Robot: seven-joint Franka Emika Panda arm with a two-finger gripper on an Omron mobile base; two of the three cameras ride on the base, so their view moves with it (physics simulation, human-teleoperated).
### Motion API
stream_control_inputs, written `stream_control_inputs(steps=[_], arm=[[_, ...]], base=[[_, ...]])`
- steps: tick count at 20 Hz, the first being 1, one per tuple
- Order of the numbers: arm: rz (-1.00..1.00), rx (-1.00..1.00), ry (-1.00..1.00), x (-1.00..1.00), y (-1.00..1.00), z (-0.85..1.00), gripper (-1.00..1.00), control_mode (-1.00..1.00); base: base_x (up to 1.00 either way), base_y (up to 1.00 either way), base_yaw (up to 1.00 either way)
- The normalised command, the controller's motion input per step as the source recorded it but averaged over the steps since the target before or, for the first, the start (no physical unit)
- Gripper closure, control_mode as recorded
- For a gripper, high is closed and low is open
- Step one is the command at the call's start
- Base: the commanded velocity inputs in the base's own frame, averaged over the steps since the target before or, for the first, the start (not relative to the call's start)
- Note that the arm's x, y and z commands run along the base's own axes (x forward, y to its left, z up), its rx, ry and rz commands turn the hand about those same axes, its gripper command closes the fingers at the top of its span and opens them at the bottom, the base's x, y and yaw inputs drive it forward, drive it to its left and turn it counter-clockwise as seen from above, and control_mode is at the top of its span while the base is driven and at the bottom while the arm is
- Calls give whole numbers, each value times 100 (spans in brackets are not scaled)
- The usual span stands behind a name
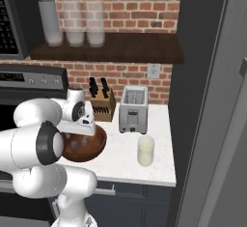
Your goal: Grab a lemon wedge from the fridge and one ice cube from the ice bowl, and put them in the glass of lemonade.
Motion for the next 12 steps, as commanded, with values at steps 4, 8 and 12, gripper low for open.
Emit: stream_control_inputs(steps=[4,8,12], arm=[[0,0,1,0,-11,-26,-100,-100],[0,0,0,0,-4,-18,-100,-100],[0,0,-4,0,0,-17,-100,-100]], base=[[0,0,0],[0,0,0],[0,0,0]])
